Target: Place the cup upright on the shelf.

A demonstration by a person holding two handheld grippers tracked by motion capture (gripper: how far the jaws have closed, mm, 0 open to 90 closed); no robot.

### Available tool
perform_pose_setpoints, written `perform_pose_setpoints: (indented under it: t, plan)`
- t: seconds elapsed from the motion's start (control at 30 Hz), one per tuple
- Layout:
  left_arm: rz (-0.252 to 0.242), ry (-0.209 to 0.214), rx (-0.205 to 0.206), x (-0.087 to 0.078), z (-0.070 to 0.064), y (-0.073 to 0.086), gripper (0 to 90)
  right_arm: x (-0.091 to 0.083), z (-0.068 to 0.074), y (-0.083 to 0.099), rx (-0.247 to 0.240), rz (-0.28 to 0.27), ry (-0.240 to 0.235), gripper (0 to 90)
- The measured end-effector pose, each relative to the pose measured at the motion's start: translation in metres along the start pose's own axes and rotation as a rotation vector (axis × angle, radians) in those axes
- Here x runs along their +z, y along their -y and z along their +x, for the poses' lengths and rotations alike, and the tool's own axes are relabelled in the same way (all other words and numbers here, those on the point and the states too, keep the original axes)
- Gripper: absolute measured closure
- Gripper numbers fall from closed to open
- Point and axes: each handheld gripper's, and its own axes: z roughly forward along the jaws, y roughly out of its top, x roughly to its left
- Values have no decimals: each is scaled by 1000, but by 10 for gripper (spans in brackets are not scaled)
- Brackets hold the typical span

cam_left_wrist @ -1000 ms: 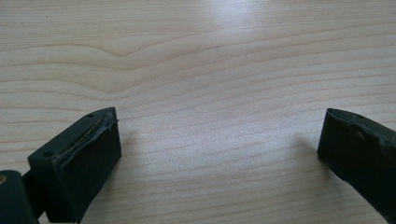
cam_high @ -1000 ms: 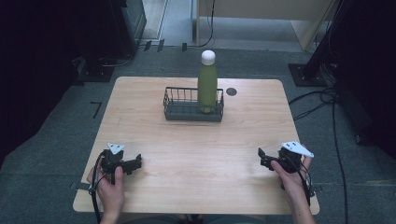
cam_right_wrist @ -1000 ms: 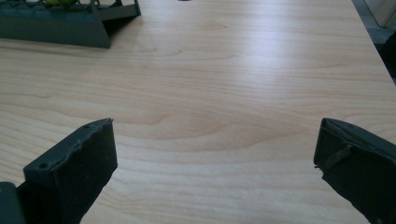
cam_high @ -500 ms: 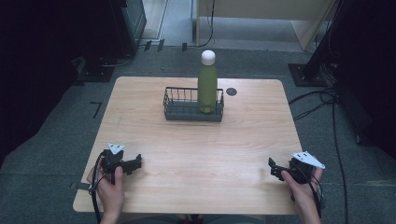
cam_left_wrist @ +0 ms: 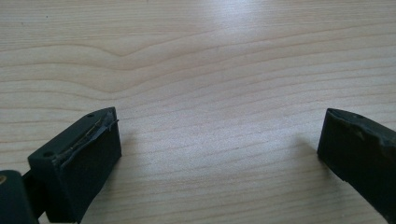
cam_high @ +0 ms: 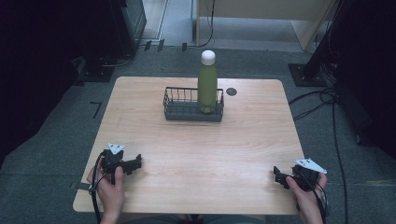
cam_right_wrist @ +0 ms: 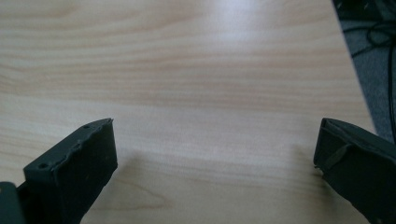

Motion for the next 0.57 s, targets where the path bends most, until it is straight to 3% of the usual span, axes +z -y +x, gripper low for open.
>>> perform_pose_setpoints:
  t: [0.1, 0.57]
  plan:
    - [0, 0, 0, 0, 0, 0, 1, 2, 3, 0, -22, 22, 17, 0]
    - [1, -1, -2, 1, -1, -1, 1, 2, 4, 0, -22, 21, 17, 0]
